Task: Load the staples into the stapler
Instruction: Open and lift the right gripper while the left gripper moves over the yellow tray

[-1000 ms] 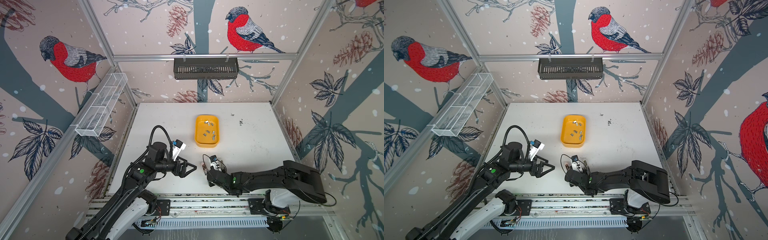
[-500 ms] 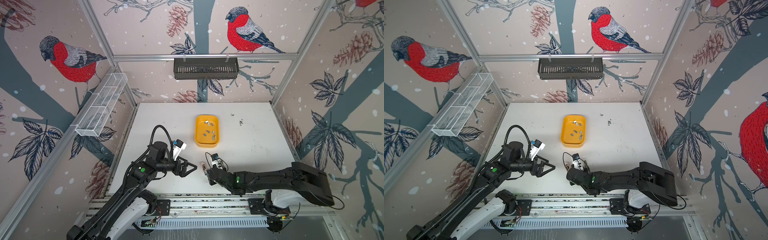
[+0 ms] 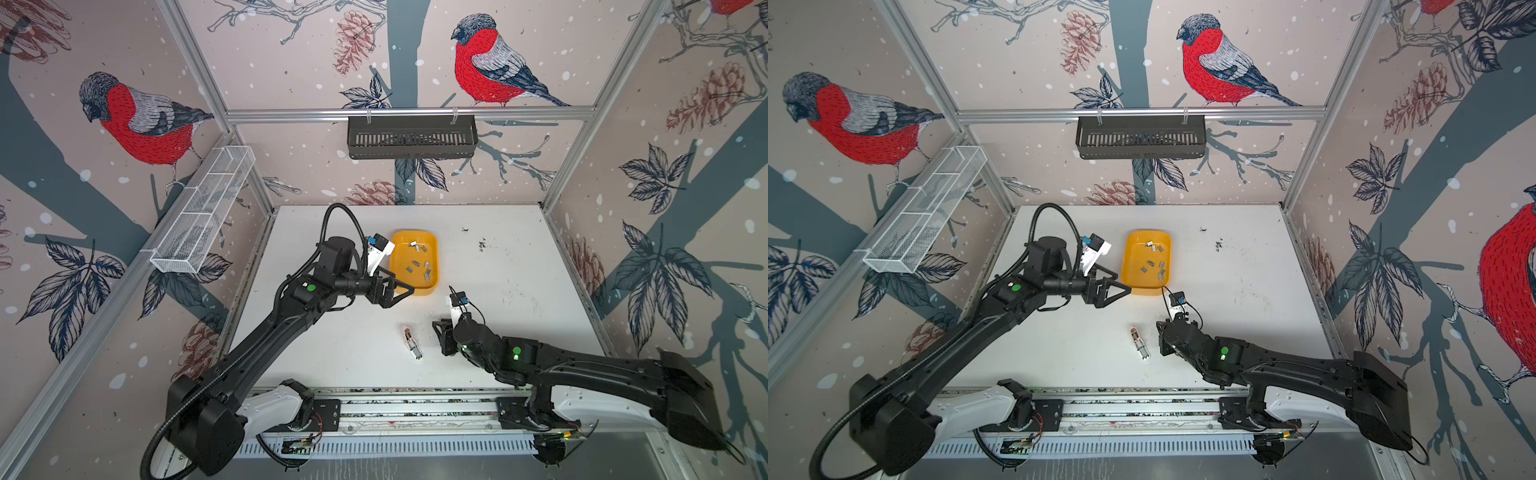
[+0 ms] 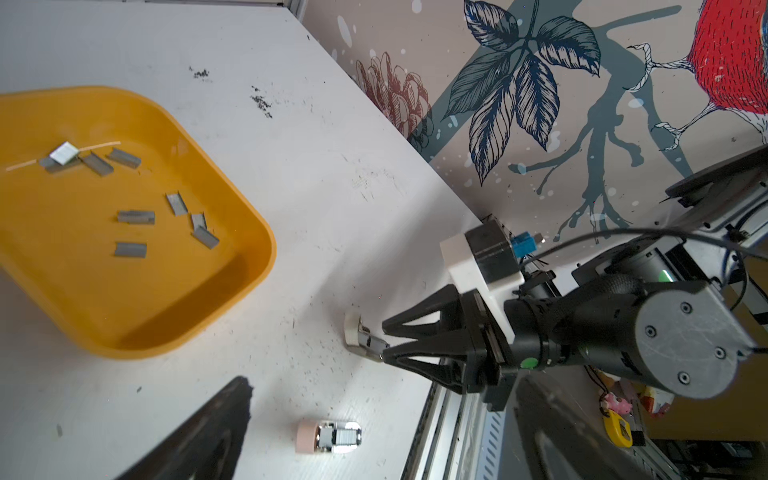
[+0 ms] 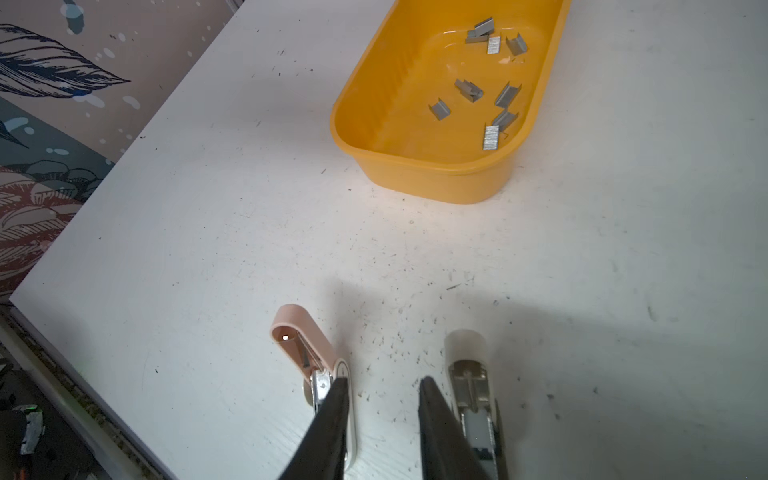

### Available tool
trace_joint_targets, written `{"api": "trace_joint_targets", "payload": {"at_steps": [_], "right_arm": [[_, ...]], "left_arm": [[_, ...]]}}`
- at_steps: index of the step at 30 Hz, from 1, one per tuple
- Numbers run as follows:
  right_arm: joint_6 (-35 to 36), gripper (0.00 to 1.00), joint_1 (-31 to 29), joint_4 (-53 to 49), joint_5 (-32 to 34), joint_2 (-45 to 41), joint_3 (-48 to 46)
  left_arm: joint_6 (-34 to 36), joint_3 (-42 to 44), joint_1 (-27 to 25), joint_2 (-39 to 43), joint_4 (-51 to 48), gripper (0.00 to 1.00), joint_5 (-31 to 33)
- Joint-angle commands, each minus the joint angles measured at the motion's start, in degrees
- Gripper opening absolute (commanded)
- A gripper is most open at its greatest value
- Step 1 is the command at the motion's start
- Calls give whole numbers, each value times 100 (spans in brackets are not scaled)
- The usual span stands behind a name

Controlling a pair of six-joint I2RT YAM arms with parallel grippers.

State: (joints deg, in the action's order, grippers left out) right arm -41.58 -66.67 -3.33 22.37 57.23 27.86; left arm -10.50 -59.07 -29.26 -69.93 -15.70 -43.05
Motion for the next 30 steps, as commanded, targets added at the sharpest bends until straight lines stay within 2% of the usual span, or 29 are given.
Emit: {"api": "trace_joint_targets", "payload": {"at_steps": [1,6,9,13,18,24,30], "right_arm": [[308,32,104,-489,-102,-227,-48],[335,34,211,-683,-76,-521,-180],[276,36,236,-702,-66,-623,-276],[128,37,249,-798,-138,-693,-408],[-269,44,214,-1151,-232,-747,-500],[-596,53,121,-1219,-371,-782,-720],[-1026,62,71,-1526,-501,-825,-831]], "left_arm": [[494,-498,-74,-469,513,99,-204],[746,-1635,-107,-1408,280,99,-317],[743,-1999,-118,-1769,363,99,-459],[734,-1748,-123,-1823,906,99,-291],[418,-1194,-121,-1576,1332,99,-204],[531,-990,-136,-934,1228,99,447],[523,-1015,-142,-882,1146,99,440]]}}
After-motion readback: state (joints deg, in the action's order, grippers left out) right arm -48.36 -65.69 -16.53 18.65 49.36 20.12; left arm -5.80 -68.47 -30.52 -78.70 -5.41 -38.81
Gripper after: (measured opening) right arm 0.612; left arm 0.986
